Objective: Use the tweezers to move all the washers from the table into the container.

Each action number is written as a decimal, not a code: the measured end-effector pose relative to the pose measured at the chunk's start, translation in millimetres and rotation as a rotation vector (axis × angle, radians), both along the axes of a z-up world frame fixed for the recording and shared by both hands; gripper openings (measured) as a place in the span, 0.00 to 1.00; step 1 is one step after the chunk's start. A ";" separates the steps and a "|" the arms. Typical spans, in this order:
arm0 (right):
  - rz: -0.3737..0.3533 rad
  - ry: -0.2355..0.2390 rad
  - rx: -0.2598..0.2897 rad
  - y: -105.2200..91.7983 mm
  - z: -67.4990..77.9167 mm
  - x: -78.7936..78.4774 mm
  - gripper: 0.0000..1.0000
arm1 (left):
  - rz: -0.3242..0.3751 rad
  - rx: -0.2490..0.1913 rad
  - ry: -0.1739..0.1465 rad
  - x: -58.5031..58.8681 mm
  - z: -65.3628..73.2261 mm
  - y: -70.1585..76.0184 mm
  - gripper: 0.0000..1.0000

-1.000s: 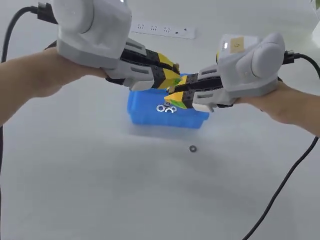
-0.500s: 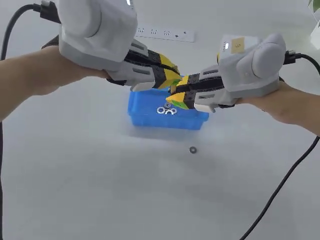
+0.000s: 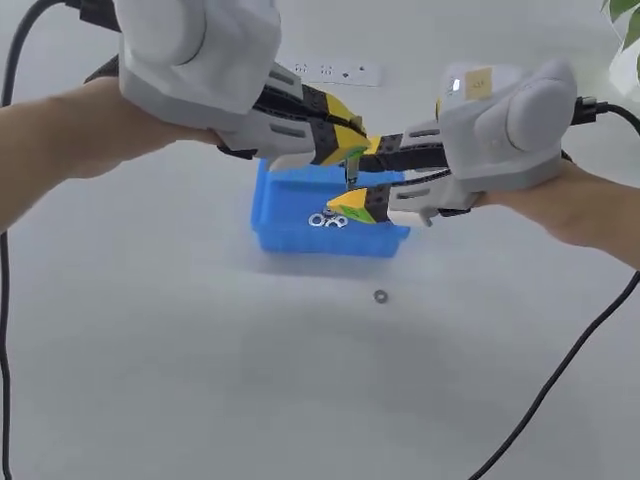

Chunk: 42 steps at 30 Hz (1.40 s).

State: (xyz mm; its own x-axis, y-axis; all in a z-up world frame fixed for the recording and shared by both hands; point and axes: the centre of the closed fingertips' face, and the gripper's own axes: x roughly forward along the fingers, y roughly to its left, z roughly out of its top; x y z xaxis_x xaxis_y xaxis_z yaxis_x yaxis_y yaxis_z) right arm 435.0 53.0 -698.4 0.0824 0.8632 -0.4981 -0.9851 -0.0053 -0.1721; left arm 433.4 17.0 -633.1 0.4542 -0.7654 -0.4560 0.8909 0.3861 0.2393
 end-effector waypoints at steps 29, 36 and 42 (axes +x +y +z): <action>-0.198 0.114 0.068 -80.9 -20.5 -57.9 0.72 | -0.020 -0.027 0.052 -41.6 -11.7 -37.1 0.06; -0.211 0.155 0.057 -92.9 -34.8 -68.5 0.78 | -0.029 -0.007 0.064 -58.3 -31.2 -44.4 0.06; -0.227 0.177 0.052 -102.2 -43.2 -70.7 0.80 | -0.030 -0.021 0.057 -59.8 -35.9 -45.5 0.06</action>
State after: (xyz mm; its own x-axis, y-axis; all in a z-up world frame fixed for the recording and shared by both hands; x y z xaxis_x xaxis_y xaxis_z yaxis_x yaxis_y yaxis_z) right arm 364.3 -49.2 -741.6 0.1921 0.8573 -0.4777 -0.9748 0.2230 0.0082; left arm 373.7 -28.6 -669.0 0.4046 -0.7878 -0.4645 0.9141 0.3632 0.1803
